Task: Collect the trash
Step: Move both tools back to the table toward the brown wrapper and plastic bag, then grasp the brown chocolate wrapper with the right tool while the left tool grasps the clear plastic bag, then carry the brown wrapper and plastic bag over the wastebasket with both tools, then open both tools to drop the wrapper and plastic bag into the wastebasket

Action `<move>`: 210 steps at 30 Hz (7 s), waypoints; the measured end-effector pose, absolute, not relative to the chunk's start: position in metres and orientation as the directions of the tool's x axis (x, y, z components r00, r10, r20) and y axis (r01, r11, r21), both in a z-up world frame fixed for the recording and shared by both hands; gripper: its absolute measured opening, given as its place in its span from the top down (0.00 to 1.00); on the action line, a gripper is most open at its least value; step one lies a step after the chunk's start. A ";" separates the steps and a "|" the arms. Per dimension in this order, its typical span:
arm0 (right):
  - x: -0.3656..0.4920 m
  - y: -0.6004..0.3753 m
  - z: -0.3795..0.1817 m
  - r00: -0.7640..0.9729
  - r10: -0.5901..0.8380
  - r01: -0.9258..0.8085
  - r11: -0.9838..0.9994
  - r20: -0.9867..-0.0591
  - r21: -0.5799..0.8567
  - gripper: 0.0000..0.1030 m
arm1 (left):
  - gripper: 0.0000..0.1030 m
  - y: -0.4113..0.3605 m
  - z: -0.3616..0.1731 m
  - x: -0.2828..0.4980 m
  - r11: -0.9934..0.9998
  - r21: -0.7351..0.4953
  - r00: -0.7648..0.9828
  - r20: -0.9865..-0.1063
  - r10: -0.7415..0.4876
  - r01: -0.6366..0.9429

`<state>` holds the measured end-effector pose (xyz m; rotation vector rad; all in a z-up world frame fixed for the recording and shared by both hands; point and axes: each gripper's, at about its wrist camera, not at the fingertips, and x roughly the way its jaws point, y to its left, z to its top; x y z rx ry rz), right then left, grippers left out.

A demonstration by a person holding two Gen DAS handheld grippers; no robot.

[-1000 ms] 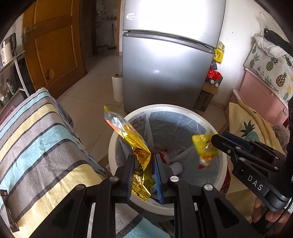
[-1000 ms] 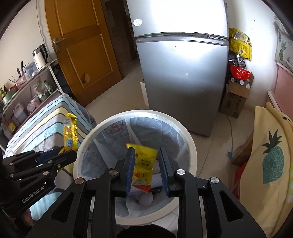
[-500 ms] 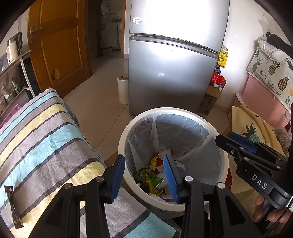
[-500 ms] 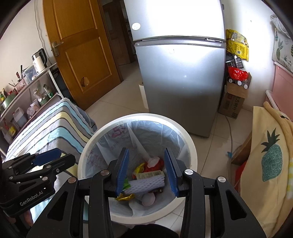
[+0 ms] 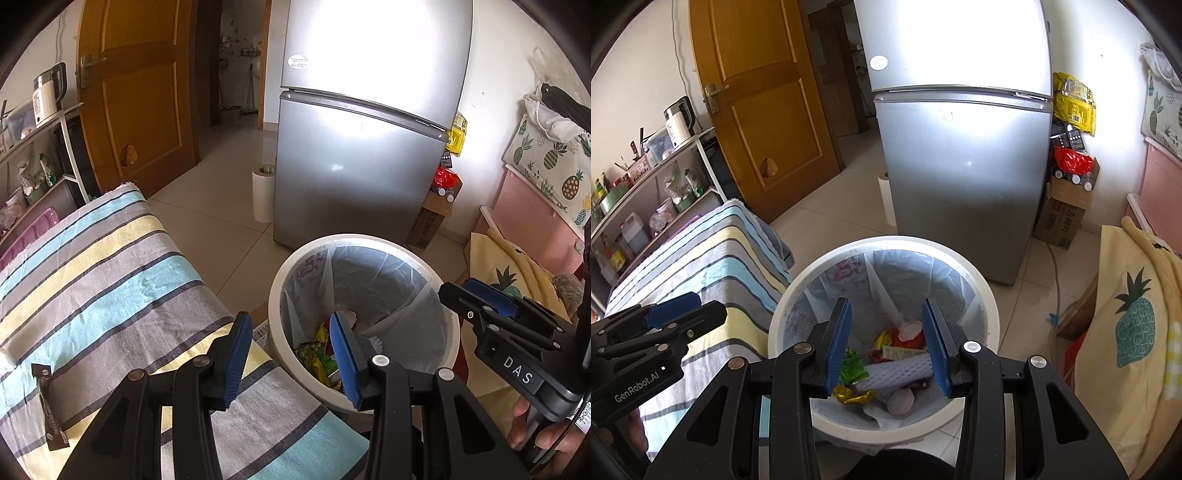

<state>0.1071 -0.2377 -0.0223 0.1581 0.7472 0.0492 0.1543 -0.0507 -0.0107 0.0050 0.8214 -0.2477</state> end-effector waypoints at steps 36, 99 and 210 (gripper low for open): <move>0.100 -0.091 0.004 0.719 0.298 -0.272 0.952 -0.628 0.140 0.49 | 0.58 0.136 0.016 0.093 0.988 -0.107 0.747 -0.665 0.013 -0.112; 0.122 0.100 -0.058 0.488 0.416 -0.569 0.818 -0.767 0.081 0.87 | 0.29 0.306 -0.051 0.145 0.979 -0.091 0.631 -0.775 0.044 -0.180; 0.135 -0.261 -0.045 0.676 0.065 0.059 0.988 -0.734 0.141 0.53 | 0.36 -0.096 -0.036 0.193 0.941 -0.052 0.600 -0.758 -0.255 0.334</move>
